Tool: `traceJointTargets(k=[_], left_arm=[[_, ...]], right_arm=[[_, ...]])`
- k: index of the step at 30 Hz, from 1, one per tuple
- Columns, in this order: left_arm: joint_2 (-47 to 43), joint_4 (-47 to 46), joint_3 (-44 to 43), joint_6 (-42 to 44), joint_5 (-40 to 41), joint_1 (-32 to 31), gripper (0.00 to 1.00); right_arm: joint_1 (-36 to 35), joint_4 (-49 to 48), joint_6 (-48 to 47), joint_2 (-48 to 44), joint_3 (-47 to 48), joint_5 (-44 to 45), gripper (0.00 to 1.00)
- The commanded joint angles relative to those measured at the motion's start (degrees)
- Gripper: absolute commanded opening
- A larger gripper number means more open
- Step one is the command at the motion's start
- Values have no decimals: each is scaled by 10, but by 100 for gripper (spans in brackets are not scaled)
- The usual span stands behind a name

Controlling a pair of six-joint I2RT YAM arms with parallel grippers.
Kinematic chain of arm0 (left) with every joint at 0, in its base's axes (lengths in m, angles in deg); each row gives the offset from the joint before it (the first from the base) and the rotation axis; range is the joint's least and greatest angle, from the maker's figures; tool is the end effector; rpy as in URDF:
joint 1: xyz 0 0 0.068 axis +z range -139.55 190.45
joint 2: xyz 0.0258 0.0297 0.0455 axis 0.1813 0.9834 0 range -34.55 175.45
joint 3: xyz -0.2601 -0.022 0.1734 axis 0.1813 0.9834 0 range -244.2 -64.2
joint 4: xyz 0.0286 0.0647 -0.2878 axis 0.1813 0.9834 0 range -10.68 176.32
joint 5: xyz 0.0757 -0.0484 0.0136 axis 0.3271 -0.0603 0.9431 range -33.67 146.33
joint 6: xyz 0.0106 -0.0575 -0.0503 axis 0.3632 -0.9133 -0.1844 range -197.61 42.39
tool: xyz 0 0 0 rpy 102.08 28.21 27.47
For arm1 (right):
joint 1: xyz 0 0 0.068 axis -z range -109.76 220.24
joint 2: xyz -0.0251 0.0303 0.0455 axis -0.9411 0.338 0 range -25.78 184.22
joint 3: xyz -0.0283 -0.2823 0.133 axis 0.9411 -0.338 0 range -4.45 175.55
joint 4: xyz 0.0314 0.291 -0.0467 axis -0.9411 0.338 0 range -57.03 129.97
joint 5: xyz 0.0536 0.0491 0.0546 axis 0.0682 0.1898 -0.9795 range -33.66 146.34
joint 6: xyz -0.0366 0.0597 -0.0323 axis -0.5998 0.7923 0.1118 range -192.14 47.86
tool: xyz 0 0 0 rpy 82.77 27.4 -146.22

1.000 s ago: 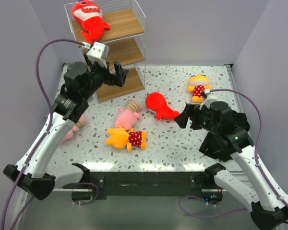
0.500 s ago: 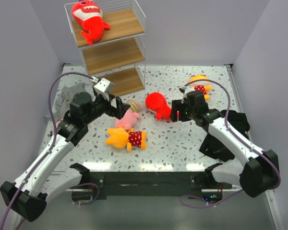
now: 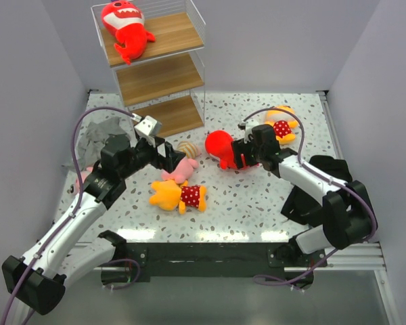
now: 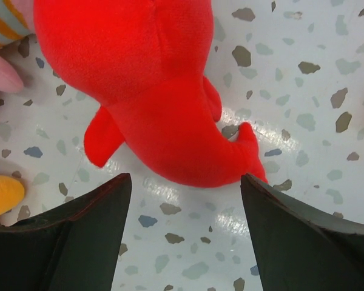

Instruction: Place and organize the stuffed toys onto the shelf

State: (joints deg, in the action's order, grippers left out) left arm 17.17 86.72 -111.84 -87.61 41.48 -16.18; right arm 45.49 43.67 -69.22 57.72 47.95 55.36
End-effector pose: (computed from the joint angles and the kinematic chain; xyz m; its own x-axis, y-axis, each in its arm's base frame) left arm 0.2166 -0.1274 0.3659 -0.2895 -0.0426 -0.9562 0.6169 0.7556 -0.2204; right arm 0.3283 0.1526 0.2299 -0.6264 -0.2328 -0.7439 -0.3988 0.9157 0.0492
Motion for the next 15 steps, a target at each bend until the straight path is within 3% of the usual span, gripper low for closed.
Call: traceJointTargets(k=[1,9,11,13,14,15], left_arm=[[-9,-30,3,-6,-9,3,100],[-8,-30,5,-5,-5,3,100],[-5,-29,5,-4,-7,3,99],[-3,-28,4,-4,-9,2,99],[-1,-28,4,-4,-9,2,98],[-1,-28,4,-4,-9,2,98]], right_arm=[[-3,-62,-26,20,38,-10,77],[-3,-65,-58,131,78,-75,74],[-3,-62,-54,145,82,-75,70],[-3,-60,-44,152,84,-68,61],[-4,-61,-40,152,82,-67,45],[-3,-62,-35,148,78,-64,38]])
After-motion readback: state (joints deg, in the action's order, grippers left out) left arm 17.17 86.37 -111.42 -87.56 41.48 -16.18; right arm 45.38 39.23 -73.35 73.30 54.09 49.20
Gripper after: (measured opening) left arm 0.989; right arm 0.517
